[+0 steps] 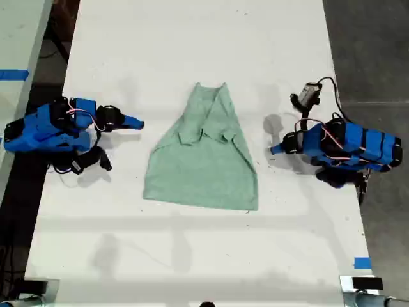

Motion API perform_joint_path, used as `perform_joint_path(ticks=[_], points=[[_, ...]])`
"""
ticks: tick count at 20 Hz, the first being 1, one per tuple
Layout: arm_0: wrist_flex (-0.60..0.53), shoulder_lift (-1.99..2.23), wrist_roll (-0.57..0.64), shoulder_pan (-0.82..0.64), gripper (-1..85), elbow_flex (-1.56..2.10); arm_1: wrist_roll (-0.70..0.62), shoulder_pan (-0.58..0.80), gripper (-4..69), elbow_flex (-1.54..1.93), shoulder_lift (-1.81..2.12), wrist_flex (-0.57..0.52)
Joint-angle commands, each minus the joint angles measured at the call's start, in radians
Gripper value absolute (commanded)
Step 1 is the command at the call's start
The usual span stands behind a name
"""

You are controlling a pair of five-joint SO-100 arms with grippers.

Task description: Fold t shirt

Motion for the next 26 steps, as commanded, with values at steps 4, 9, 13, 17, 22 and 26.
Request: perform_joint_path(ticks=[4, 9, 13, 17, 22, 26], points=[[0.009, 0.005, -0.028, 0.002, -0.2, -0.005, 0.215, -0.038, -1.9, -0.055, 0.012, 0.13], [0.009, 0.005, -0.028, -0.003, -0.2, -0.005, 0.195, -0.009, -1.9, -0.112, 0.011, 0.132], [0.009, 0.005, -0.026, -0.003, -0.2, -0.005, 0.273, -0.13, 2.2, -0.198, -0.198, -0.02], [0.009, 0.005, -0.026, -0.003, -0.2, -0.005, 0.376, -0.25, 5.6, -0.423, -0.706, -0.189], [0.011, 0.005, -0.026, 0.0, -0.2, -0.005, 0.428, -0.342, 9.5, -0.652, -1.278, -0.393], [0.011, 0.005, -0.025, 0.0, -0.2, -0.005, 0.425, -0.356, 13.8, -0.753, -1.419, -0.411]])
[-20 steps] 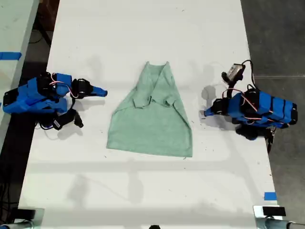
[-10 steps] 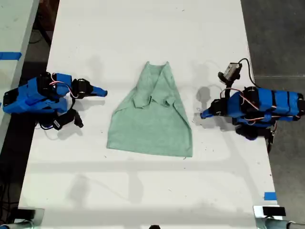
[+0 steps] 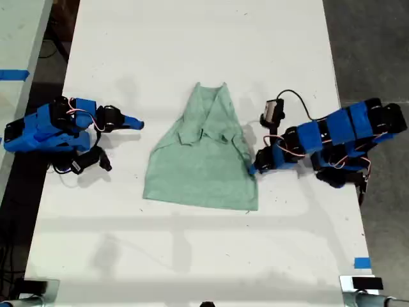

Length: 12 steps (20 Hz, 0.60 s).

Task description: Fold t shirt

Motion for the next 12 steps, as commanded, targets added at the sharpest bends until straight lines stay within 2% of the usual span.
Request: perform_joint_path(ticks=[1, 7, 8, 9, 12], points=[[0.003, 0.005, -0.025, 0.0, -0.2, -0.005, 0.006, -0.021, 14.5, -0.087, -0.031, -0.018], [0.003, 0.005, -0.026, 0.0, -0.2, -0.005, 0.02, -0.041, 17.7, -0.14, -0.133, -0.025], [0.003, 0.005, -0.026, 0.002, -0.2, -0.005, 0.021, -0.038, 11.9, -0.155, -0.178, -0.018], [0.003, 0.005, -0.026, 0.002, -0.2, -0.005, 0.025, -0.037, 0.3, -0.169, -0.209, -0.005], [0.005, 0.005, -0.028, 0.002, -0.2, -0.005, 0.031, -0.038, 0.4, -0.253, -0.224, 0.124]])
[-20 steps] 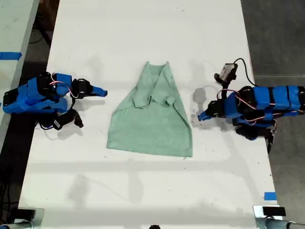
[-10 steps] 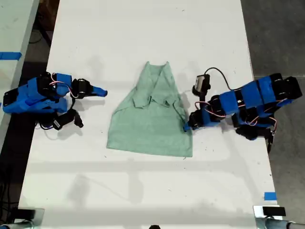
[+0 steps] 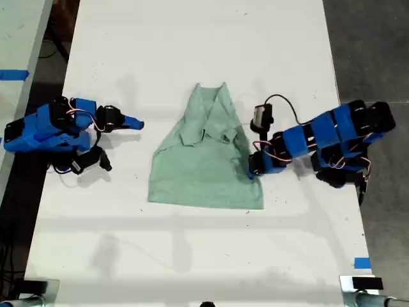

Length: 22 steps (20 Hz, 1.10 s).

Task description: Fold t shirt

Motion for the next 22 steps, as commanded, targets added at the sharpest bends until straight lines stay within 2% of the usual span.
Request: perform_joint_path(ticks=[1, 3, 6, 9, 14, 20, 22], points=[[0.005, 0.005, -0.028, 0.002, -0.2, -0.005, 0.018, 0.0, 0.4, -0.107, 0.011, 0.152], [0.005, 0.005, -0.026, 0.002, -0.2, -0.005, -0.012, 0.011, 0.4, -0.192, 0.032, 0.23], [0.005, 0.005, -0.026, 0.0, -0.2, -0.006, -0.101, 0.006, 0.4, -0.348, 0.017, 0.229], [0.005, 0.005, -0.025, 0.0, -0.2, -0.006, -0.202, -0.002, 0.4, -0.39, 0.005, 0.078], [0.005, 0.005, -0.023, 0.0, -0.2, -0.006, -0.244, -0.003, 0.4, -0.43, -0.11, -0.078], [0.003, 0.005, -0.021, -0.002, -0.2, -0.006, -0.252, 0.025, 0.4, -0.6, -0.285, -0.14], [0.003, 0.005, -0.021, -0.002, -0.2, -0.006, -0.267, 0.025, 0.4, -0.733, -0.397, -0.097]])
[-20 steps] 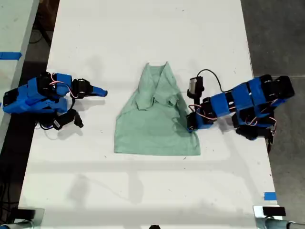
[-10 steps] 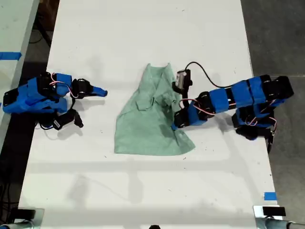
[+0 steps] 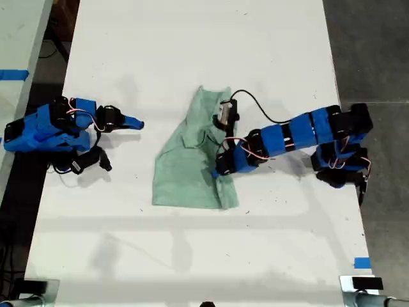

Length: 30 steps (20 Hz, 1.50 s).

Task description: Fold t shirt

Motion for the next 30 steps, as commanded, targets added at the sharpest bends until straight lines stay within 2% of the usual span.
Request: perform_joint_path(ticks=[1, 2, 3, 4, 7, 9, 11, 13, 16, 18, 20, 23, 28, 29, 30], points=[[0.003, 0.005, -0.021, -0.002, -0.2, -0.006, -0.028, 0.014, 2.6, -0.229, -0.118, 0.055], [0.005, 0.005, -0.021, -0.002, -0.2, -0.006, -0.018, 0.012, 5.9, -0.284, -0.169, 0.091], [0.006, 0.005, -0.023, -0.003, -0.2, -0.006, -0.006, 0.014, 16.4, -0.316, -0.196, 0.123], [0.006, 0.005, -0.026, -0.005, 0.1, -0.006, 0.005, 0.015, 23.7, -0.319, -0.195, 0.14], [0.009, 0.005, -0.028, -0.008, 1.3, -0.006, 0.009, 0.023, 27.6, -0.314, -0.104, 0.241], [0.011, 0.005, -0.028, -0.009, 1.2, -0.006, 0.002, 0.028, 26.2, -0.255, 0.017, 0.284], [0.011, 0.005, -0.028, -0.009, 1.0, -0.006, 0.008, 0.031, 19.8, -0.135, 0.175, 0.319], [0.011, 0.005, -0.028, -0.009, 0.8, -0.006, 0.043, 0.035, 0.5, 0.092, 0.41, 0.29], [0.011, 0.005, -0.028, -0.009, 0.6, -0.006, 0.051, 0.044, -0.8, 0.503, 0.838, 0.143], [0.011, 0.005, -0.028, -0.011, 0.4, -0.006, 0.051, 0.049, -0.8, 0.612, 0.968, 0.13], [0.011, 0.005, -0.028, -0.011, 0.3, -0.006, 0.018, 0.044, -0.8, 0.566, 0.877, 0.1], [0.011, 0.005, -0.029, -0.011, 0.1, -0.006, -0.038, 0.032, -0.8, 0.304, 0.525, 0.078], [0.012, 0.005, -0.029, -0.008, -0.1, -0.006, -0.1, 0.032, -0.8, -0.262, -0.089, 0.201], [0.012, 0.005, -0.029, -0.008, -0.1, -0.008, -0.103, 0.031, 1.6, -0.365, -0.176, 0.238], [0.014, 0.005, -0.029, -0.008, 0.0, -0.008, -0.1, 0.028, 23.7, -0.453, -0.233, 0.288]])
